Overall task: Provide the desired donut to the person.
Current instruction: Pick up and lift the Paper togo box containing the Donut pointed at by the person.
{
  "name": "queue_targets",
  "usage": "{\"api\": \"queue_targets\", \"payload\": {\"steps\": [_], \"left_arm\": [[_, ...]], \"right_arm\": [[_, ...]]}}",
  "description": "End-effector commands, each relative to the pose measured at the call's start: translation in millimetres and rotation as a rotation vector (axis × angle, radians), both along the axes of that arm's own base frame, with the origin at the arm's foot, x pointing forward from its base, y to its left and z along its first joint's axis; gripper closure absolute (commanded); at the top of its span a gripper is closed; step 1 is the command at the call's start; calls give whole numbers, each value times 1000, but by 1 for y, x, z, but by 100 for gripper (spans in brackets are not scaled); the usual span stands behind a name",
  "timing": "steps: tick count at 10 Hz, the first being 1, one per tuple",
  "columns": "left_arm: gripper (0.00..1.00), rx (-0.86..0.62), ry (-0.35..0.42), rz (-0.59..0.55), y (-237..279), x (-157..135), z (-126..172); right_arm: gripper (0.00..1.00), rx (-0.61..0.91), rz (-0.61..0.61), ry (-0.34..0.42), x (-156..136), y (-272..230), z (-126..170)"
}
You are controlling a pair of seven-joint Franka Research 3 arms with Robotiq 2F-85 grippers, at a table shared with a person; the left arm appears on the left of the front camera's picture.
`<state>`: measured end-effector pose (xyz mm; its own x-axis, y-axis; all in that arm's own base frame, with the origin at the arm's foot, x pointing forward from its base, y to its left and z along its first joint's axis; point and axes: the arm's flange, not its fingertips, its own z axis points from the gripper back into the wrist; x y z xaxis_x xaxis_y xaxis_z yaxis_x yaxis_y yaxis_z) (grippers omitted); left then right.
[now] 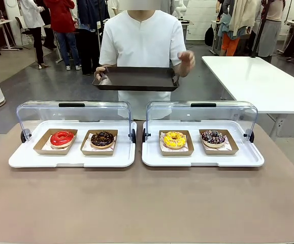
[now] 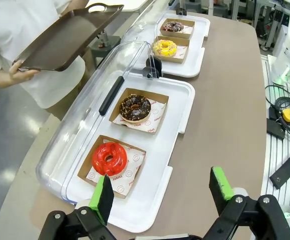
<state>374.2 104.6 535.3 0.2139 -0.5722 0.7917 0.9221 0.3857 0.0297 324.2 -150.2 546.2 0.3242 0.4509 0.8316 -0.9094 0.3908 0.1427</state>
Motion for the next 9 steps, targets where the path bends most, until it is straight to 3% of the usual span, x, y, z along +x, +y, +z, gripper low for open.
{"api": "queue_targets", "payload": {"steps": [1, 9], "left_arm": [[0, -7, -3, -4, 0, 0, 0], [0, -7, -3, -4, 0, 0, 0]], "right_arm": [[0, 8, 20, -20, -2, 2, -2], [0, 1, 7, -5, -1, 2, 2]]}}
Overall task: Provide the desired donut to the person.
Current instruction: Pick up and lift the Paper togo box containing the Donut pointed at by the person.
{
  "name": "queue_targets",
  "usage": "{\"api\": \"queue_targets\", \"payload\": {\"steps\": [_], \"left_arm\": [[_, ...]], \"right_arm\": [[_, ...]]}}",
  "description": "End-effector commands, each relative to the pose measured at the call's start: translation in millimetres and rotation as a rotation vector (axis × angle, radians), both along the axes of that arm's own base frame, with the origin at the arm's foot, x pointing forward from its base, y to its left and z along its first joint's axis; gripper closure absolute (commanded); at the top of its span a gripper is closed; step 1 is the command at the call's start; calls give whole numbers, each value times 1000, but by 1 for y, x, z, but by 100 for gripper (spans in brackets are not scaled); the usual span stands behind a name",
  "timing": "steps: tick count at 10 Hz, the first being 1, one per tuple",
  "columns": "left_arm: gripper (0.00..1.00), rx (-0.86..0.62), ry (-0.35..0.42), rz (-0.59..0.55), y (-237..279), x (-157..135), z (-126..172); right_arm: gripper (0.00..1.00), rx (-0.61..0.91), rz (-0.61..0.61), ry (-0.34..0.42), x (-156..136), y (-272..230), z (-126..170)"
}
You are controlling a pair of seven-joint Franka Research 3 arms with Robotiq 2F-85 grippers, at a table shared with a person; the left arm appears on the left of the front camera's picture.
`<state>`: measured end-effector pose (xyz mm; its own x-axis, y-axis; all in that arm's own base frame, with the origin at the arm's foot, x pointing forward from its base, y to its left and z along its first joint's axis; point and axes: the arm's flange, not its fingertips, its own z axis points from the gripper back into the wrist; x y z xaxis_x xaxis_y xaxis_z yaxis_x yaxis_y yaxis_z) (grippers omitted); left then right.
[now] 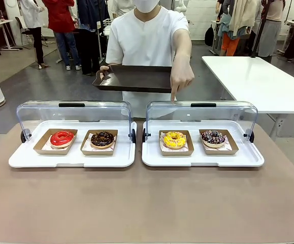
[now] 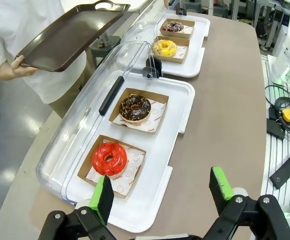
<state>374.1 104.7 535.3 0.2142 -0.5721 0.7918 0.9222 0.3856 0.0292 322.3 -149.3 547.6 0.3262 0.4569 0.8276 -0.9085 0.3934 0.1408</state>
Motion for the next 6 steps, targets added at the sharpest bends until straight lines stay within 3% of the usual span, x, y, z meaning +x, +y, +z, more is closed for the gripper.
{"api": "queue_targets", "payload": {"steps": [1, 6], "left_arm": [[0, -7, -3, -4, 0, 0, 0], [0, -7, -3, -4, 0, 0, 0]], "right_arm": [[0, 9, 9, -6, 0, 1, 1], [0, 9, 9, -6, 0, 1, 1]]}}
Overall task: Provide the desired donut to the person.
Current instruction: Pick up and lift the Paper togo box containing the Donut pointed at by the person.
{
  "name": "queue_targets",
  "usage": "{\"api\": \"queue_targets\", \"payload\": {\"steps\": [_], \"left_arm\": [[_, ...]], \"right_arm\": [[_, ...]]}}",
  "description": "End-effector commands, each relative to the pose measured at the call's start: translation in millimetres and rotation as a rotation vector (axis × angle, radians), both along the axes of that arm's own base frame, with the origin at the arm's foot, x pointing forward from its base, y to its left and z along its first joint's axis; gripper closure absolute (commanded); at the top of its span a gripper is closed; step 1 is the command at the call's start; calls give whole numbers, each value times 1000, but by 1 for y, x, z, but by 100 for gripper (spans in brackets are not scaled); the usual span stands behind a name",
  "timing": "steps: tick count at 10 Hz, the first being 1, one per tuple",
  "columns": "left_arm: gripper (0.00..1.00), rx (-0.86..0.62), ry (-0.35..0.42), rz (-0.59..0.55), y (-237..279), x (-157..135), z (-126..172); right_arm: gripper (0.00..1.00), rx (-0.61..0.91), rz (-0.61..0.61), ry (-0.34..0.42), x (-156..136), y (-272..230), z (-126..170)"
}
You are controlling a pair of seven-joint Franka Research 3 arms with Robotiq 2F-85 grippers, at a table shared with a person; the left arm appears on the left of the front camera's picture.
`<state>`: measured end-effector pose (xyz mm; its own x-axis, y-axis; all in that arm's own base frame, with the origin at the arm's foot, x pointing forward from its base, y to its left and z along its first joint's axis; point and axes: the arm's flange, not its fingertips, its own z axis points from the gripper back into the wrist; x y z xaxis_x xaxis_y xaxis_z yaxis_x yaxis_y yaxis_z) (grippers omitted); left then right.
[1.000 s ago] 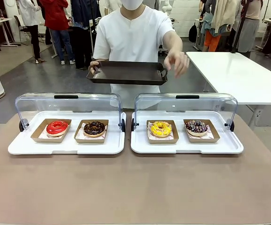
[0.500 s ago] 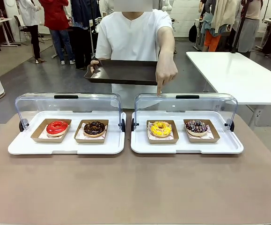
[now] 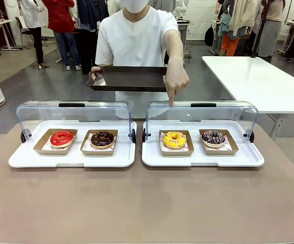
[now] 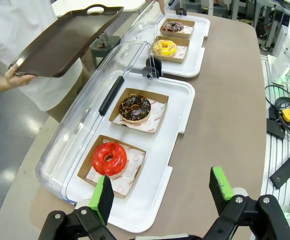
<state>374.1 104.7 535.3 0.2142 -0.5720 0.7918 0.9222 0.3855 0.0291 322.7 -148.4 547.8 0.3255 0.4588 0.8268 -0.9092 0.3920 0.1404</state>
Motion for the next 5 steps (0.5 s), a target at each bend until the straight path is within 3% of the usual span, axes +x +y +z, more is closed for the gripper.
{"api": "queue_targets", "payload": {"steps": [1, 5], "left_arm": [[0, -7, -3, -4, 0, 0, 0], [0, -7, -3, -4, 0, 0, 0]], "right_arm": [[0, 10, 7, -6, 0, 0, 1], [0, 10, 7, -6, 0, 0, 1]]}}
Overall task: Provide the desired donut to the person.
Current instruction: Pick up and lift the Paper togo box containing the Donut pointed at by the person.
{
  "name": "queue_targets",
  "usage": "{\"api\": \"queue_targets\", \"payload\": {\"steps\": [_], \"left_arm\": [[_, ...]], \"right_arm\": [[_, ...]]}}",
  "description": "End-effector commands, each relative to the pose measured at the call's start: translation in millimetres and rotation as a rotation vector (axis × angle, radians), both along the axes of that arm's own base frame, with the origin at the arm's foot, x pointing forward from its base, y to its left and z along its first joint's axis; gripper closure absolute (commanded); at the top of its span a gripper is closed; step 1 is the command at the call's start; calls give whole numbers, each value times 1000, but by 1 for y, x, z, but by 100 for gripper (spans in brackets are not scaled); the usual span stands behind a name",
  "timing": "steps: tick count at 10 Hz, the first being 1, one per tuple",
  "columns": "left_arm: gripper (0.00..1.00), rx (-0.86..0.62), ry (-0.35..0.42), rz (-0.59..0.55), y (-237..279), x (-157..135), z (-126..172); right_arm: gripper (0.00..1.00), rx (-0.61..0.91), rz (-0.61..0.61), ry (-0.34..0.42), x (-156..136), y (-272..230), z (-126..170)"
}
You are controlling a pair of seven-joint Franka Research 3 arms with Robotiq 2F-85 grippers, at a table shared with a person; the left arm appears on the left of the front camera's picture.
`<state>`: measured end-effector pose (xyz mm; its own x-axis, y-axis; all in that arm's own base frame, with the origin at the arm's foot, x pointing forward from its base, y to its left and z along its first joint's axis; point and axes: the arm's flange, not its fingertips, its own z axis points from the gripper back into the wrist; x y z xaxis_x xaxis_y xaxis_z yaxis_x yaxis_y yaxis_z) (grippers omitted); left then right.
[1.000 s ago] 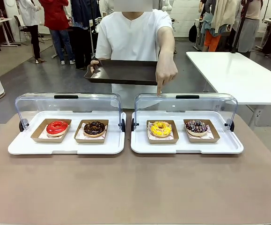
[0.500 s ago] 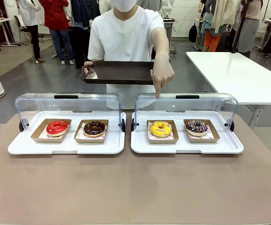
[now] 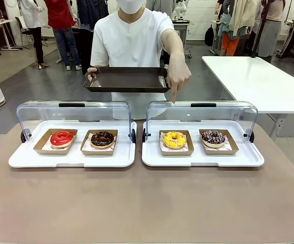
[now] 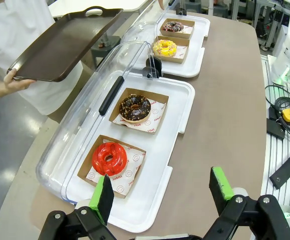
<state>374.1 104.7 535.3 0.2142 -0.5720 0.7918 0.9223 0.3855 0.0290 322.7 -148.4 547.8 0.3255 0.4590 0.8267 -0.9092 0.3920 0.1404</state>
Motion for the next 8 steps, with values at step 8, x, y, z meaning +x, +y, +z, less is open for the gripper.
{"api": "queue_targets", "payload": {"steps": [8], "left_arm": [[0, -7, -3, -4, 0, 0, 0]], "right_arm": [[0, 10, 7, -6, 0, 0, 1]]}}
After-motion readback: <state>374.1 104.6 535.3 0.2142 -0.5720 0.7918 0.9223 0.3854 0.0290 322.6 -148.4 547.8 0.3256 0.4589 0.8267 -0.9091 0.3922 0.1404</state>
